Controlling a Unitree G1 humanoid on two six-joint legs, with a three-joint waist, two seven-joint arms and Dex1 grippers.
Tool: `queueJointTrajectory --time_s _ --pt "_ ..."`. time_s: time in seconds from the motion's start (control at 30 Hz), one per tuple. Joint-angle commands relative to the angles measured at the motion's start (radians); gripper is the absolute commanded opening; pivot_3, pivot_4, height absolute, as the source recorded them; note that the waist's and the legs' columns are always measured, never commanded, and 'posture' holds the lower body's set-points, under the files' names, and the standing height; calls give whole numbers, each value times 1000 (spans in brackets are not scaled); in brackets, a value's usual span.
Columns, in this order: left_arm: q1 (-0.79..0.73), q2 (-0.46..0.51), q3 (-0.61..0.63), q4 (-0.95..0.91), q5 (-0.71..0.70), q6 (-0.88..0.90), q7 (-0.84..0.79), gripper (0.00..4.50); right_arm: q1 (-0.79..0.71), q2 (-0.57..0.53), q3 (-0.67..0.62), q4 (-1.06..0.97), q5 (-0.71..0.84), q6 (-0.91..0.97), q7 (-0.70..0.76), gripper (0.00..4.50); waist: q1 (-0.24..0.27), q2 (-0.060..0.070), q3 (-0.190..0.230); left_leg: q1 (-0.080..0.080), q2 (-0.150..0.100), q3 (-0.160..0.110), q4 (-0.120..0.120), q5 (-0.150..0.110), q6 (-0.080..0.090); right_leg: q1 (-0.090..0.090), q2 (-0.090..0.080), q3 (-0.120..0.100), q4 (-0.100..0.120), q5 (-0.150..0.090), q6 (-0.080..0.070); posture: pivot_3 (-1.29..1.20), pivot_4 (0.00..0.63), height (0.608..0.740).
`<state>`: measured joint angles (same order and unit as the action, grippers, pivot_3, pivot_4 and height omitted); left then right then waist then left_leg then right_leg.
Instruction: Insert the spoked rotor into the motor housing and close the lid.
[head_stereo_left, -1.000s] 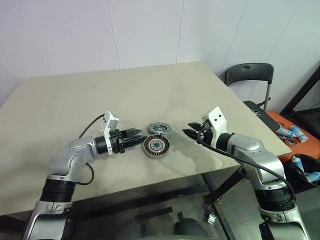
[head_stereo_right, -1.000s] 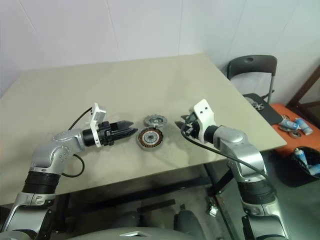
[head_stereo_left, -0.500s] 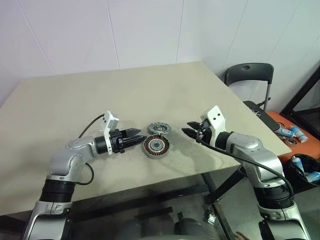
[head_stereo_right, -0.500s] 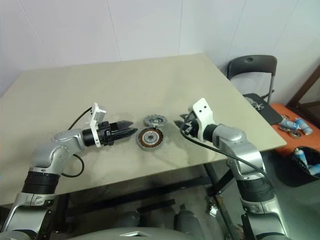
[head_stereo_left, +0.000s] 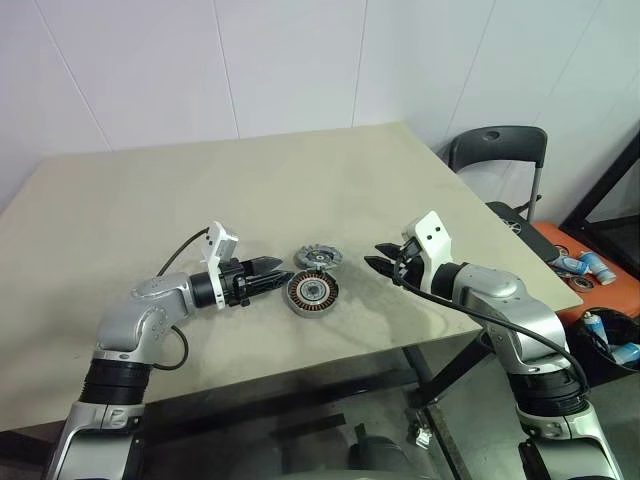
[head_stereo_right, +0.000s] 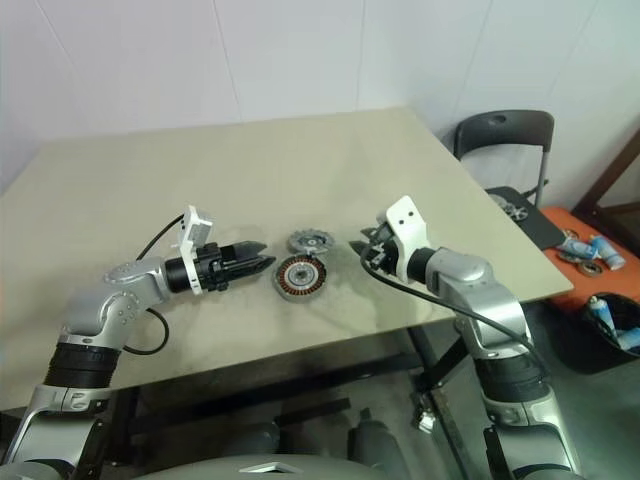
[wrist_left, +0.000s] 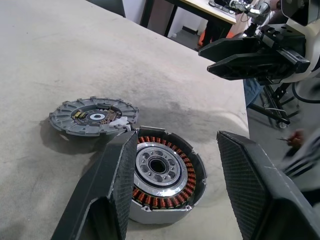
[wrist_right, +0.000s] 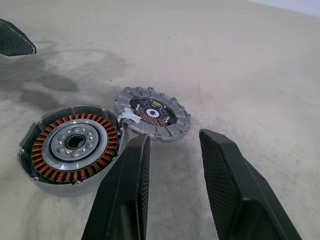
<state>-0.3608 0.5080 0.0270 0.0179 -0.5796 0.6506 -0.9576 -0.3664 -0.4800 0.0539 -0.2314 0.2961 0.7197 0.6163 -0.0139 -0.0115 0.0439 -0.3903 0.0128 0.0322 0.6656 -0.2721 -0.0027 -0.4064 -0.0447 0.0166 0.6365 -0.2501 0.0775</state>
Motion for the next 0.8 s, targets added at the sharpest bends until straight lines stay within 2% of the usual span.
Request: queueJointTrajectory --time_s 0.03,0.7,0.8 --pt "-9 4 19 -33 -14 -7 -4 2701 -21 -1 -4 -18 0 -21 -3 1635 0 0 0 0 0 0 0 0 0 0 0 0 0 0 0 0 0 740" --pt "-1 4 19 -38 -6 -23 0 2701 -58 24 0 36 -33 -67 -44 1635 0 0 0 0 0 0 0 0 0 0 0 0 0 0 0 0 0 740" --pt "5 1 19 -46 -8 -21 5 2701 -53 -1 -4 47 -45 -86 -28 1635 0 0 0 0 0 0 0 0 0 0 0 0 0 0 0 0 0 740"
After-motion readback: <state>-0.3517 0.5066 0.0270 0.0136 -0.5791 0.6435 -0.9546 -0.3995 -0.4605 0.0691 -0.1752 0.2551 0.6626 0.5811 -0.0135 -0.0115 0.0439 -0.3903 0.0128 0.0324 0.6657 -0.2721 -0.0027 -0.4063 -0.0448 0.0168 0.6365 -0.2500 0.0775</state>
